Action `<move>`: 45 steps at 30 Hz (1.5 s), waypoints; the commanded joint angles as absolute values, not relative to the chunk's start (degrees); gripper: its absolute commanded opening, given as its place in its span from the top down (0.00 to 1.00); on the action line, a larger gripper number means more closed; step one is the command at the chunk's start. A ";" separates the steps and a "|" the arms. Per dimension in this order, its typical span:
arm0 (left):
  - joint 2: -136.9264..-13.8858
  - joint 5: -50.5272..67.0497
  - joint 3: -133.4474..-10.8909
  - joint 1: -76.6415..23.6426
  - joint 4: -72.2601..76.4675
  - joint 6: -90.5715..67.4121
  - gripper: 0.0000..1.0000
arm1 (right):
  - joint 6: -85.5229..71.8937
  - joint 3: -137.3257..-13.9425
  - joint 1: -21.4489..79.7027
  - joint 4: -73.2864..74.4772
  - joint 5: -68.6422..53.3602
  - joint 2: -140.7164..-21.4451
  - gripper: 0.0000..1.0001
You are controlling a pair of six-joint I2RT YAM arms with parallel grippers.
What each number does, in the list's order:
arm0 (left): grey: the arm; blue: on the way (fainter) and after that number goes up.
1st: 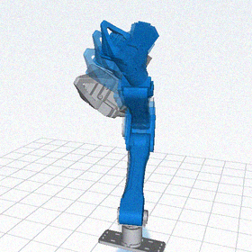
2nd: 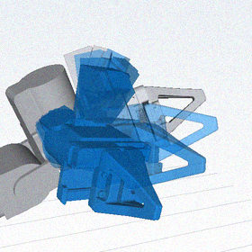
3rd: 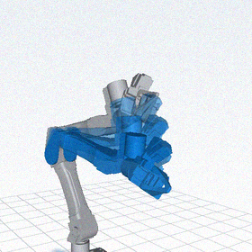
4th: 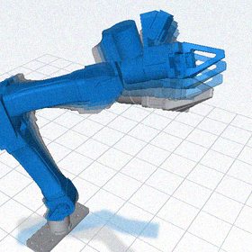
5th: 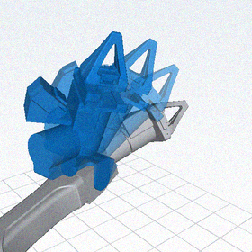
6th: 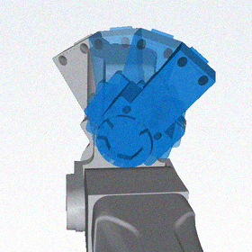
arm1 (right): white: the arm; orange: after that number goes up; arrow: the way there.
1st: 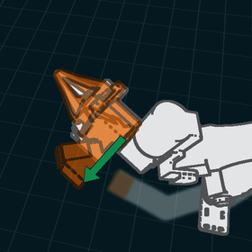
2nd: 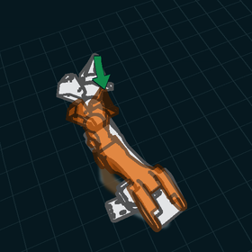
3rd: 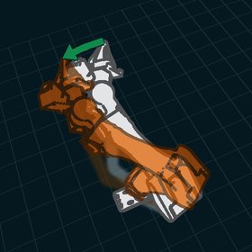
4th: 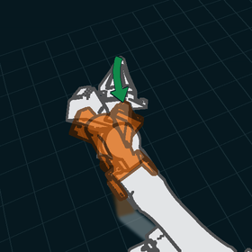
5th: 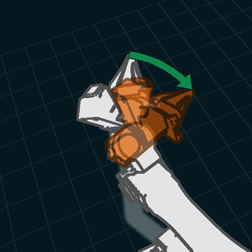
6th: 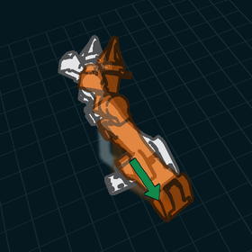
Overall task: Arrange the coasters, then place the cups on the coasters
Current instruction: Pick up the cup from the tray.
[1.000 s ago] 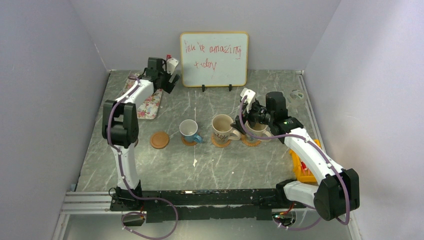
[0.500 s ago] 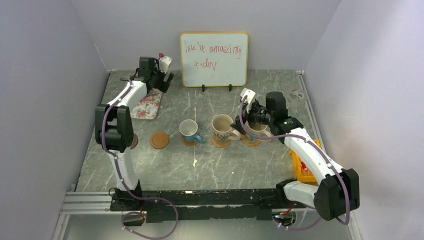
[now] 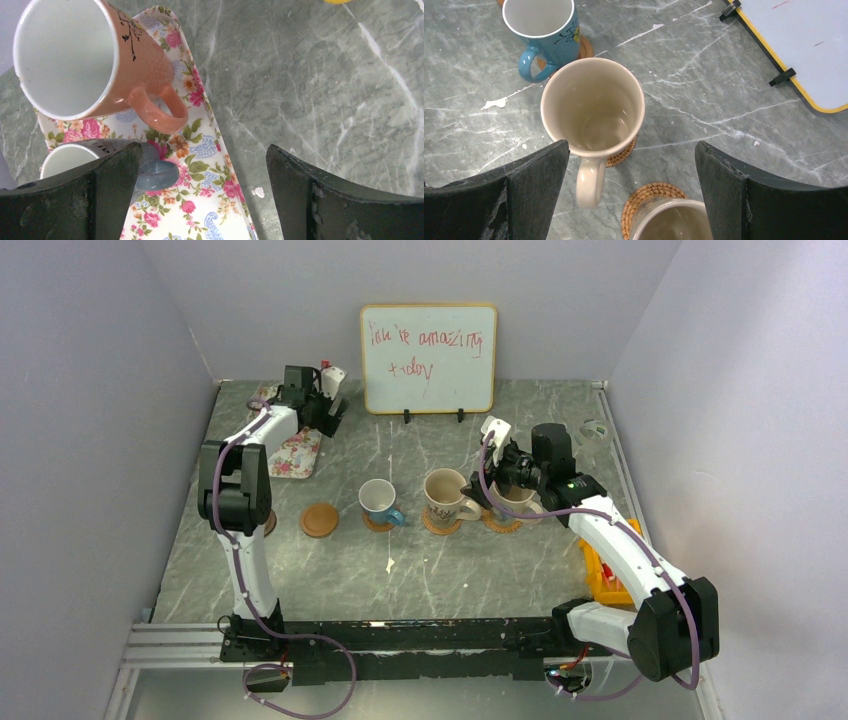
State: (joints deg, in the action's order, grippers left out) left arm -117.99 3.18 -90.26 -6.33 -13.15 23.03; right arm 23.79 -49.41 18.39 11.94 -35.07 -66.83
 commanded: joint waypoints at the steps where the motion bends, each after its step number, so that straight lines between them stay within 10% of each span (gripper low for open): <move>1: -118.41 2.02 -89.08 -6.15 -11.45 23.50 0.00 | 23.56 -49.79 18.11 10.50 -36.98 -66.01 0.00; 45: -115.77 1.67 -85.62 3.72 -12.15 24.07 0.00 | 23.28 -49.75 18.05 10.72 -37.81 -65.66 0.00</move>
State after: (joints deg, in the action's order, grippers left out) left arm -118.13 -2.55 -84.71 3.07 -12.10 24.95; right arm 23.51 -49.41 18.28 11.94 -36.29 -66.83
